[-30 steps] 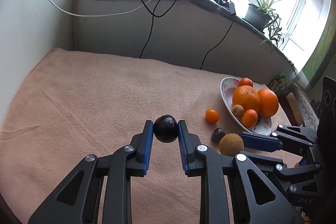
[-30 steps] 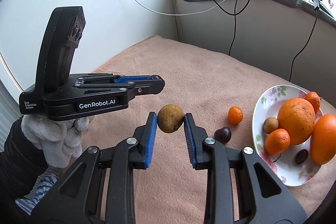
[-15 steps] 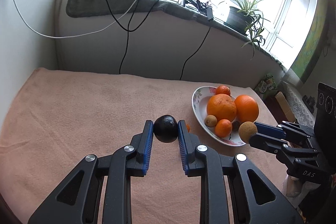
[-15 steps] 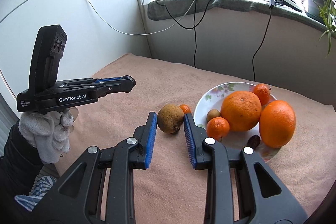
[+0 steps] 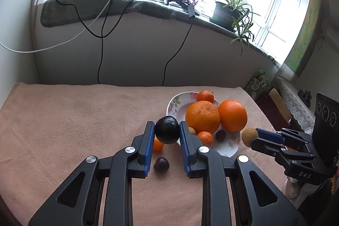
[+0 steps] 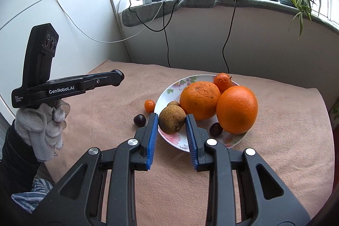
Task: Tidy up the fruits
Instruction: 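Lift the kiwi with the right tool toward the plate while the left tool lifts the plum, then carry the kiwi with the right tool while the left tool carries the plum over the plate, then open both tools to drop the kiwi and plum onto the plate, then move the right tool to the last dark plum while the left tool reaches the small tangerine, then close the right tool on the plum while the left tool closes on the tangerine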
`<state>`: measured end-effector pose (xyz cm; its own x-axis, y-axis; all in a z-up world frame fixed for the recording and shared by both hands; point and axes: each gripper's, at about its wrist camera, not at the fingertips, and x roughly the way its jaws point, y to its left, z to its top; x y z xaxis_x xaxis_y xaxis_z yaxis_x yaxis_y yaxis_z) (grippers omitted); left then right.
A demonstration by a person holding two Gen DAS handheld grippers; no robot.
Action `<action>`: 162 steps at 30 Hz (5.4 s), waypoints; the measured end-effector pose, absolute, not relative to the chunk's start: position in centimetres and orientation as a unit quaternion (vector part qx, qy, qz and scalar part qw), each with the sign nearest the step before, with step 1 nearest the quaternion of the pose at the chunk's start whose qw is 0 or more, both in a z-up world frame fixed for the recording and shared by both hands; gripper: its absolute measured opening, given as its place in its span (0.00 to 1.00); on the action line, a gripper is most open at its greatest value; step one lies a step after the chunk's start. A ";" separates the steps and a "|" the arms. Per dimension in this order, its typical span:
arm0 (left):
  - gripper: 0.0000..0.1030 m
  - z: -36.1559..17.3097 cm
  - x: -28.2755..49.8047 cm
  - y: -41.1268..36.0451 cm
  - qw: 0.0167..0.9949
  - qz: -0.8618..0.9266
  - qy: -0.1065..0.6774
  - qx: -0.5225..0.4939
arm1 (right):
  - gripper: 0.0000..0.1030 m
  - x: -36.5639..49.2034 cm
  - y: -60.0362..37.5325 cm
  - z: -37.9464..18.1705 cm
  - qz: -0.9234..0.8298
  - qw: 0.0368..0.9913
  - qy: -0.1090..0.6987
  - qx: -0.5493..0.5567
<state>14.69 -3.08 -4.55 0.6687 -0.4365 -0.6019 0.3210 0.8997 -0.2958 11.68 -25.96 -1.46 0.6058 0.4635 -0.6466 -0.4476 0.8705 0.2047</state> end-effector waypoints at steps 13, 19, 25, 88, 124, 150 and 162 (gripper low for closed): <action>0.21 -5.0 17.4 -6.0 0.902 -0.225 0.361 -0.072 | 0.27 12.7 -27.6 -2.7 0.244 0.894 0.374 0.027; 0.21 -5.6 18.8 -7.0 0.898 -0.228 0.370 -0.068 | 0.27 13.3 -28.2 -3.3 0.240 0.893 0.380 0.033; 0.21 -6.1 19.6 -7.5 0.895 -0.229 0.377 -0.065 | 0.27 13.7 -28.5 -3.8 0.239 0.891 0.385 0.039; 0.75 -4.7 18.9 -9.3 0.911 -0.200 0.359 -0.019 | 0.89 13.2 -27.0 -3.4 0.225 0.902 0.368 0.008; 0.75 -1.9 14.7 -5.3 0.934 -0.171 0.311 -0.026 | 0.97 10.8 -23.5 -1.6 0.251 0.900 0.356 -0.004; 0.49 -7.8 15.9 -0.3 0.896 -0.201 0.389 -0.078 | 0.58 13.0 -16.4 -5.9 0.317 0.846 0.428 0.015; 0.33 -10.0 17.6 -2.8 0.874 -0.231 0.424 -0.055 | 0.41 15.1 -14.9 -8.7 0.288 0.847 0.448 0.007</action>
<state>17.61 -2.77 -9.99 0.5337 -0.4500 -0.7160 0.3573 0.8874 -0.2913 15.07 -14.95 -8.71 0.4334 0.4931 -0.7543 -0.4806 0.8345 0.2695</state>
